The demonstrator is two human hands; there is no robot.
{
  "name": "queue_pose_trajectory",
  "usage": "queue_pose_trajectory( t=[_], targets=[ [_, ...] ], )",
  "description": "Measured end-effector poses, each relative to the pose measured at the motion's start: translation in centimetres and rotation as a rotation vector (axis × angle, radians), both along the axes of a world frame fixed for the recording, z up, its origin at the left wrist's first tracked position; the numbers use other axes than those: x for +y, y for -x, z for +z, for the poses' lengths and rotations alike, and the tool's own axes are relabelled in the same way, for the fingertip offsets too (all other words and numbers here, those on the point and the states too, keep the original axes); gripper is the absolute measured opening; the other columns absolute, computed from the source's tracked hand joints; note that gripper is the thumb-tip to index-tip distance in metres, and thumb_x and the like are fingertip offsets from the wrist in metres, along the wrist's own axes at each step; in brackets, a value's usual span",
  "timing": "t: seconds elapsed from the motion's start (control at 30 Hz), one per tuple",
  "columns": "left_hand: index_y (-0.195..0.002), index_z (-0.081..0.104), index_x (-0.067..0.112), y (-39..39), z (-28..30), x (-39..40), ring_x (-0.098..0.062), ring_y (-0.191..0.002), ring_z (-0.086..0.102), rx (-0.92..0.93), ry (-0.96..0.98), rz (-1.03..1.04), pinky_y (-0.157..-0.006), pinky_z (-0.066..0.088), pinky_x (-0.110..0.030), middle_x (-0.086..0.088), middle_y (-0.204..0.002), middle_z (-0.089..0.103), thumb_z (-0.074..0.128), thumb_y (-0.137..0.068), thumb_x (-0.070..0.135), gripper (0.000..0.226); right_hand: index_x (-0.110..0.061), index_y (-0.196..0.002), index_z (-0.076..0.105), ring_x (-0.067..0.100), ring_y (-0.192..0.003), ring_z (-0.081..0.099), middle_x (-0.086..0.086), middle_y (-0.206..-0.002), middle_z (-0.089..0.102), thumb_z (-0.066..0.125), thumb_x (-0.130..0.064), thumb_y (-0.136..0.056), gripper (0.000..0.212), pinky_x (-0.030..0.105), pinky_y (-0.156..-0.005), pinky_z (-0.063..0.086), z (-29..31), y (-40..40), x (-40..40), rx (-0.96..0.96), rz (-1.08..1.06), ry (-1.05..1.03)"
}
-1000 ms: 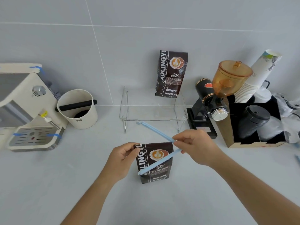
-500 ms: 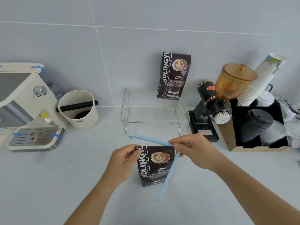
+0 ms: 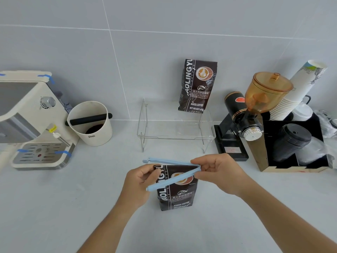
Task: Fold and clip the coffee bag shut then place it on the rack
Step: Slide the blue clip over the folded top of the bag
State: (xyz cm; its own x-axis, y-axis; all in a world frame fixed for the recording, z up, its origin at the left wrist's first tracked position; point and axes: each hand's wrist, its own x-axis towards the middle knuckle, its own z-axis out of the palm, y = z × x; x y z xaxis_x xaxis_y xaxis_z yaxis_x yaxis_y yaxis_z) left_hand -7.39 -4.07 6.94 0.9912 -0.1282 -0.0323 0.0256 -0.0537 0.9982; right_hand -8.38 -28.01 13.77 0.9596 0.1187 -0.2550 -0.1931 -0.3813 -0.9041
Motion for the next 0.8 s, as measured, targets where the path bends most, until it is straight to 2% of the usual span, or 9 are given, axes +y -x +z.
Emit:
queue_pose_trajectory(
  t=[0.1,0.2,0.3,0.47,0.57,0.63,0.7,0.73,0.8],
  targets=[
    [-0.073,0.073,0.009,0.1,0.1,-0.3,-0.003,-0.054,0.052,-0.006,0.004,0.094,-0.055,0.042,-0.013,0.007,-0.054,0.063,0.07,-0.081,0.001,0.012,-0.032,-0.086,0.074,0.037,-0.083,0.069,0.021,-0.085,0.073,0.077,-0.002,-0.073,0.033,0.051,-0.083,0.058,0.0,0.2,0.5,-0.04,-0.041,-0.038],
    [-0.072,0.076,0.025,0.5,0.0,-0.4,0.002,-0.059,0.06,-0.016,-0.002,0.193,-0.06,0.046,-0.008,0.011,-0.064,0.075,0.07,-0.077,-0.007,0.034,-0.031,-0.084,0.075,0.039,-0.079,0.067,0.024,-0.085,0.072,0.078,-0.001,-0.072,0.033,0.05,-0.08,0.058,-0.1,0.4,0.8,-0.079,-0.049,-0.043],
    [-0.073,0.078,0.036,0.9,-0.3,-0.5,0.005,-0.066,0.066,-0.013,0.009,0.221,-0.065,0.049,-0.008,0.016,-0.071,0.077,0.069,-0.078,-0.007,0.044,-0.037,-0.079,0.077,0.02,-0.065,0.061,0.016,-0.077,0.071,0.081,-0.005,-0.069,0.034,0.042,-0.072,0.057,-0.6,0.5,0.7,-0.134,-0.066,0.004],
    [-0.088,0.077,0.028,1.3,-0.1,-0.4,-0.008,-0.088,0.072,0.044,0.11,0.127,-0.078,0.054,-0.016,0.006,-0.09,0.079,0.068,-0.08,-0.008,0.038,-0.045,-0.078,0.074,0.006,-0.062,0.058,0.0,-0.078,0.071,0.083,-0.008,-0.069,0.039,0.025,-0.068,0.056,-1.0,0.6,0.5,-0.214,-0.066,0.075],
    [-0.1,0.072,0.026,1.0,-0.3,0.5,-0.019,-0.101,0.07,0.105,0.155,0.075,-0.093,0.053,-0.032,-0.001,-0.103,0.077,0.081,-0.066,0.002,0.042,-0.045,-0.079,0.07,0.006,-0.062,0.059,-0.007,-0.079,0.07,0.082,-0.008,-0.07,0.04,0.019,-0.067,0.054,-1.0,0.5,0.5,-0.244,-0.057,0.119],
    [-0.111,0.062,0.031,0.7,-0.1,1.6,-0.016,-0.107,0.067,0.085,0.083,0.062,-0.097,0.051,-0.032,-0.002,-0.113,0.071,0.086,-0.057,0.008,0.063,-0.045,-0.08,0.069,0.007,-0.064,0.06,-0.004,-0.074,0.071,0.082,-0.01,-0.071,0.039,0.02,-0.068,0.055,-1.0,0.5,0.4,-0.253,-0.052,0.146],
    [-0.123,0.052,0.038,0.2,0.6,2.6,-0.007,-0.112,0.063,0.023,-0.044,0.004,-0.095,0.051,-0.02,0.007,-0.122,0.064,0.086,-0.062,0.003,0.079,-0.046,-0.081,0.068,0.008,-0.066,0.061,-0.003,-0.074,0.072,0.082,-0.012,-0.071,0.038,0.021,-0.069,0.056,-1.0,0.5,0.3,-0.256,-0.037,0.164],
    [-0.128,0.048,0.04,0.0,1.0,3.0,-0.003,-0.114,0.061,-0.012,-0.102,-0.04,-0.095,0.049,-0.016,0.013,-0.126,0.062,0.084,-0.066,0.003,0.081,-0.047,-0.081,0.068,0.008,-0.066,0.061,-0.003,-0.075,0.072,0.082,-0.013,-0.071,0.038,0.022,-0.069,0.056,-1.1,0.5,0.3,-0.259,-0.028,0.168],
    [-0.128,0.052,0.04,-0.6,1.8,3.2,0.001,-0.112,0.061,-0.074,-0.203,-0.106,-0.096,0.047,-0.014,0.023,-0.124,0.061,0.081,-0.072,0.009,0.07,-0.049,-0.083,0.068,0.008,-0.066,0.061,-0.006,-0.078,0.072,0.081,-0.014,-0.071,0.039,0.02,-0.069,0.055,-1.0,0.5,0.2,-0.27,-0.016,0.183]
  ],
)
